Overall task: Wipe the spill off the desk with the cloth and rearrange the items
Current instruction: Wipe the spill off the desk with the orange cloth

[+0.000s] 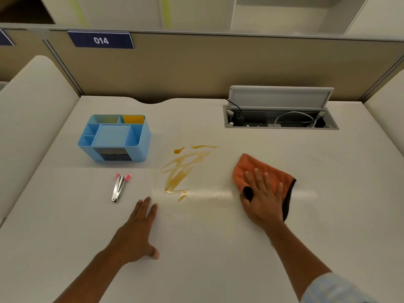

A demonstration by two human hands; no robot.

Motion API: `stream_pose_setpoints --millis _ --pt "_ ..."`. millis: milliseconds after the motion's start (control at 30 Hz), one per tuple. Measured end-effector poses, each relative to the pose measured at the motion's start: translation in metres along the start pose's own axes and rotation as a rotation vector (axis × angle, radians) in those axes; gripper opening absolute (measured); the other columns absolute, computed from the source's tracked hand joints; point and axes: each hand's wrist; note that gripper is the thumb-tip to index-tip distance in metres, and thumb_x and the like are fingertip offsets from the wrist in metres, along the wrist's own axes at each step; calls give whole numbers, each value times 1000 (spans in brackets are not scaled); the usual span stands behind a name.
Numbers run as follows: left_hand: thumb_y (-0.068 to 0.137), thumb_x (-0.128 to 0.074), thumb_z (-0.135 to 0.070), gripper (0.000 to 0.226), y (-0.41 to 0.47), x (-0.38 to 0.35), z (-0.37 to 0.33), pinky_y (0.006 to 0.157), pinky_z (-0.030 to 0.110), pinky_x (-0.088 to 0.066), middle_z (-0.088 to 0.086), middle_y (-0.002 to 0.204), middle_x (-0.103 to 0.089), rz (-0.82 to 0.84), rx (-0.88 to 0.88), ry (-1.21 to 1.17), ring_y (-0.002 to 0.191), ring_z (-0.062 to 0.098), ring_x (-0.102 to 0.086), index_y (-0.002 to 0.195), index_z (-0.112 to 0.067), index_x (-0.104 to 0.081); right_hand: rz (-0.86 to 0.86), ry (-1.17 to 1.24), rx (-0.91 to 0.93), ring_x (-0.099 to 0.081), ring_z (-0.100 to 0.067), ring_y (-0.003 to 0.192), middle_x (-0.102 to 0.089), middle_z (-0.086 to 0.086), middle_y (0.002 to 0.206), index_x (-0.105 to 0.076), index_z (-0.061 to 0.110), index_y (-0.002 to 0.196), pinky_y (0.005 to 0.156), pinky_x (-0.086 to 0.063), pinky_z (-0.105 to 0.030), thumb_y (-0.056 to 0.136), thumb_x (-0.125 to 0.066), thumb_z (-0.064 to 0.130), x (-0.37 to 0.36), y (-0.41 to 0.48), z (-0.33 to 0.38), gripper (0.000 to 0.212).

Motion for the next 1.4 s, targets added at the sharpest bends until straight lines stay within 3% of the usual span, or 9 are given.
stream_pose_setpoints --millis 233,333,533,667,767,900,1167,1300,1400 --pt "64 -86 -63 147 -3 -2 0 121 37 -35 -6 164 37 0 -5 5 156 17 24 162 -22 15 -45 74 -201 4 -30 161 3 -2 175 15 34 160 126 6 -62 92 -19 57 -12 -29 -4 79" --pt "64 -86 -64 146 -2 -3 -2 123 38 -32 -4 165 35 2 -15 -1 156 19 24 162 -21 14 -40 72 -182 3 -36 160 1 -7 175 7 29 163 125 4 -64 91 -20 58 -23 -46 24 82" --pt "63 -82 -71 148 -7 0 9 129 36 -13 0 167 30 -4 -20 2 157 21 20 162 -15 13 8 91 42 -4 -42 159 -10 -11 173 -18 23 165 125 -5 -67 91 -31 58 -31 -60 123 83" --pt "64 -82 -71 147 -14 5 24 130 37 -10 1 167 31 4 -12 18 158 23 19 161 -18 15 17 66 260 3 -39 160 -1 -6 175 -10 28 166 124 -2 -65 95 -37 58 -43 -89 155 82" --pt "60 -85 -69 149 -15 6 24 127 41 -17 2 166 33 5 11 1 157 28 19 162 -24 13 34 48 378 7 -35 160 6 0 175 -2 32 166 123 -3 -64 95 -41 58 -45 -114 141 85" --pt "57 -85 -71 153 -10 10 22 128 41 -15 4 166 33 17 -5 16 157 28 21 162 -21 14 36 42 401 0 -31 161 0 4 175 -8 36 165 121 -7 -62 89 -50 57 -44 -138 106 90" --pt "58 -85 -70 152 12 19 15 128 39 -18 2 168 29 29 -32 11 158 24 18 162 -20 14 -7 22 118 -14 -31 160 -15 5 173 -25 35 163 123 -19 -65 89 -44 52 -20 -106 8 79" --pt "59 -83 -72 154 13 17 19 130 39 -8 3 167 32 49 -40 51 157 24 21 161 -16 18 15 4 -97 6 -27 161 6 5 175 2 38 164 127 7 -56 91 -15 62 -6 -49 -15 79" --pt "58 -83 -72 155 15 15 20 128 38 -10 2 164 37 55 -44 56 155 24 26 160 -16 20 16 32 -116 13 -31 160 15 -1 174 34 40 153 127 10 -57 94 -9 62 0 -7 -11 76"
Point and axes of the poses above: each hand's wrist, its own y-axis towards the middle knuckle, its own x-axis out of the back of the hand, z = x × y
